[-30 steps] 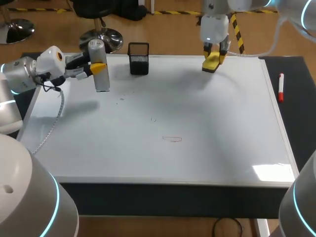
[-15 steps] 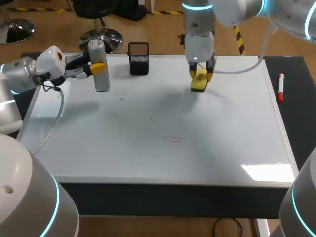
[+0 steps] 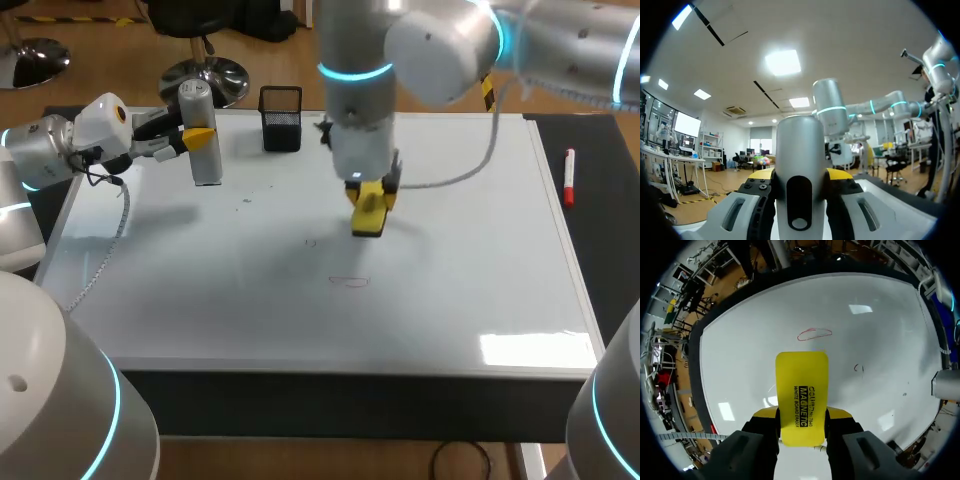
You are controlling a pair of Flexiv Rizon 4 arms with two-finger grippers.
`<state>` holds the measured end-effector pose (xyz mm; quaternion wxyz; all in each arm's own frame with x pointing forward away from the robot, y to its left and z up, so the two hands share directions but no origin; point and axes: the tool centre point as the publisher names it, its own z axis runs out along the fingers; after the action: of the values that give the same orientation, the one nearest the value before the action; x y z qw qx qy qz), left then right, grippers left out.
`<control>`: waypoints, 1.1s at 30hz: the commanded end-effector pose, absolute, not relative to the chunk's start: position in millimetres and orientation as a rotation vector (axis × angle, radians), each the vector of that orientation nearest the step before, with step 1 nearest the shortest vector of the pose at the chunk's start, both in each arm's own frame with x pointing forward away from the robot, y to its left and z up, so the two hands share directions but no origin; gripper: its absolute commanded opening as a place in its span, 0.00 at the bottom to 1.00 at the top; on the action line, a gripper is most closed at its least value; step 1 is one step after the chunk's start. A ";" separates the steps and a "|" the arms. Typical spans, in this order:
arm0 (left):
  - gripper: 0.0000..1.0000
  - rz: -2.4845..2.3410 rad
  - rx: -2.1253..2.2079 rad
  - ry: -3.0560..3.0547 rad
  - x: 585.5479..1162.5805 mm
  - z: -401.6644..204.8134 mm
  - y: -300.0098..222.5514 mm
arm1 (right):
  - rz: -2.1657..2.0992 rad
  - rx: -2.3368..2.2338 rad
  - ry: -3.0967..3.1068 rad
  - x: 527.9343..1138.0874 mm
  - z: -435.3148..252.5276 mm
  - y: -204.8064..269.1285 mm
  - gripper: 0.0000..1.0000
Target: Pick up the inspection probe, press it on each red-marked spot on the whiteboard one by one, put down the probe, pick up the eraser, and wipe off all the red marks.
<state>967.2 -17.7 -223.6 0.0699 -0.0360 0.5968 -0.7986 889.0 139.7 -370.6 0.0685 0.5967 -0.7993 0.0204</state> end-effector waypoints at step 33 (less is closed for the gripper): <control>0.00 -2.402 -0.108 1.794 966.8 -222.6 -18.0 | -0.023 2.039 -2.394 813.7 -422.2 211.6 0.00</control>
<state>967.3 -17.7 -223.5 0.0698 -0.0360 0.5968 -0.7986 808.5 210.5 -414.8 -0.0038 0.6474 -0.7622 -0.0045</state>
